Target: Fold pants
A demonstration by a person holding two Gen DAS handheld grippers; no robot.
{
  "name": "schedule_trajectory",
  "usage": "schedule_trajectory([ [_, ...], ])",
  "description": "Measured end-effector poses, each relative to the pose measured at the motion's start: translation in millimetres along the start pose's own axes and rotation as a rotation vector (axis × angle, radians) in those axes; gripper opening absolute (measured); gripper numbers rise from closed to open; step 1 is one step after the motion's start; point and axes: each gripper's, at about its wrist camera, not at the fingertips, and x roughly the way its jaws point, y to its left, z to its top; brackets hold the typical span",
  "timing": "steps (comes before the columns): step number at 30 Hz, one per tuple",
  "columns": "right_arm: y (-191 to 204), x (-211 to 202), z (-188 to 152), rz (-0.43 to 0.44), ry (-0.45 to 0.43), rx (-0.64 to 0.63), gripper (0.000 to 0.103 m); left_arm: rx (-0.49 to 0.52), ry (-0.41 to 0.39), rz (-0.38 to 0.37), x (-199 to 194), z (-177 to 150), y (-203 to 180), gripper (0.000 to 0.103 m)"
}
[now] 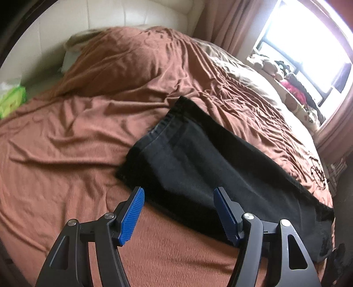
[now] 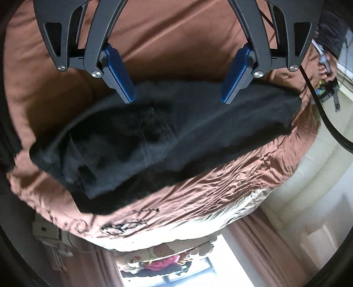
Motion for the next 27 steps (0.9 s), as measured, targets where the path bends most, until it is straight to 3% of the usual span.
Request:
schedule_trajectory([
  [12,-48.7,16.4,-29.4,0.053,0.020,0.184,0.074,-0.081,0.056,-0.039,39.4,-14.5,19.1,0.053],
  [27,-47.4,47.8,-36.2,0.098,0.024,0.216,0.074,-0.152,0.074,-0.053,83.4,-17.6,29.3,0.049],
])
